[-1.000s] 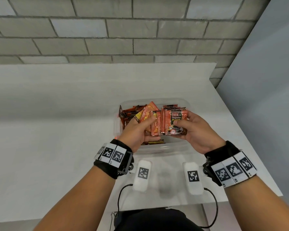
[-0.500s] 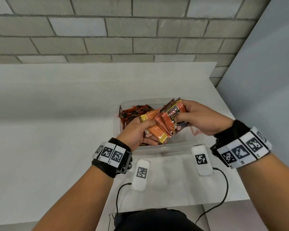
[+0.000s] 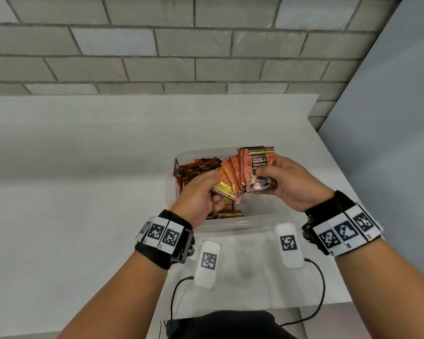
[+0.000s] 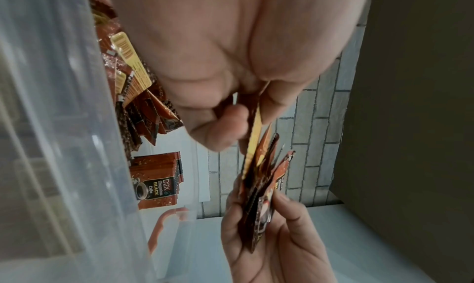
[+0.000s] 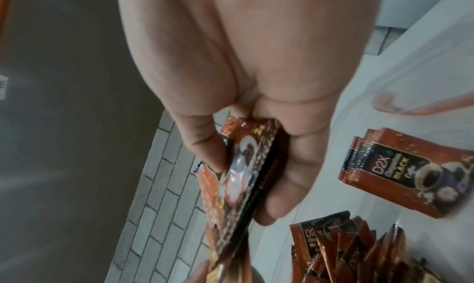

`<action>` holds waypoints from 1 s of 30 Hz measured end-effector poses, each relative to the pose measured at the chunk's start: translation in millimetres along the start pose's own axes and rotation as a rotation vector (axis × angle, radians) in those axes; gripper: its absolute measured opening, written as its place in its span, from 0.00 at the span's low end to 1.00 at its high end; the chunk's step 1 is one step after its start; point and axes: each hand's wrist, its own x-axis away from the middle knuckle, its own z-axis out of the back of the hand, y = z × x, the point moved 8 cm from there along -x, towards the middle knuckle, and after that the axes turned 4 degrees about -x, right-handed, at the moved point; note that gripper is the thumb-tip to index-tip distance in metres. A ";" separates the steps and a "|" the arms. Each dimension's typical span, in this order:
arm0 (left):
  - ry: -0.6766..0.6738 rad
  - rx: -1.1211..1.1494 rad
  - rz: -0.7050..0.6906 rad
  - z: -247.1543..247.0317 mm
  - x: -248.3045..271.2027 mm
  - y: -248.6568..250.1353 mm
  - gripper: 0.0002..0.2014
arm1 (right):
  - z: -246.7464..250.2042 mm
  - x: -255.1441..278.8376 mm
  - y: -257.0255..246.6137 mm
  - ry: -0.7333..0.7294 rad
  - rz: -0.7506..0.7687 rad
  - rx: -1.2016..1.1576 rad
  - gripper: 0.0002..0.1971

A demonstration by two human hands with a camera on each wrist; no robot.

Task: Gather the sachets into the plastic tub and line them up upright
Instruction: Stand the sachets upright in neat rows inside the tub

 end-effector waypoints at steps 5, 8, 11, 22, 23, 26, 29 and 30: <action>-0.017 -0.142 -0.110 0.2 1.5 6.6 0.07 | 11.0 3.3 7.9 0.097 0.022 -0.100 0.12; -0.048 -0.208 -0.179 -3.8 2.7 10.2 0.08 | 5.4 5.0 12.5 0.072 -0.012 -0.100 0.12; -0.084 -0.195 -0.178 -5.5 2.9 12.7 0.10 | -4.6 7.7 12.0 0.012 -0.009 -0.128 0.12; -0.079 0.237 -0.005 -27.7 -8.1 7.6 0.22 | -51.2 11.6 -5.9 -0.206 0.138 0.414 0.16; -0.073 0.256 0.002 -27.2 -8.0 6.3 0.19 | -45.4 9.0 -5.8 -0.170 0.155 0.615 0.16; -0.059 0.304 0.043 -24.1 -8.3 1.0 0.16 | -31.3 7.4 -5.8 0.011 0.125 1.005 0.30; -0.030 0.326 0.075 -20.0 -9.5 -2.3 0.19 | -41.3 19.9 -25.2 0.084 0.308 0.965 0.48; -0.036 0.335 0.081 -21.8 -8.8 -1.3 0.17 | -47.6 24.3 -31.9 0.049 0.368 0.958 0.53</action>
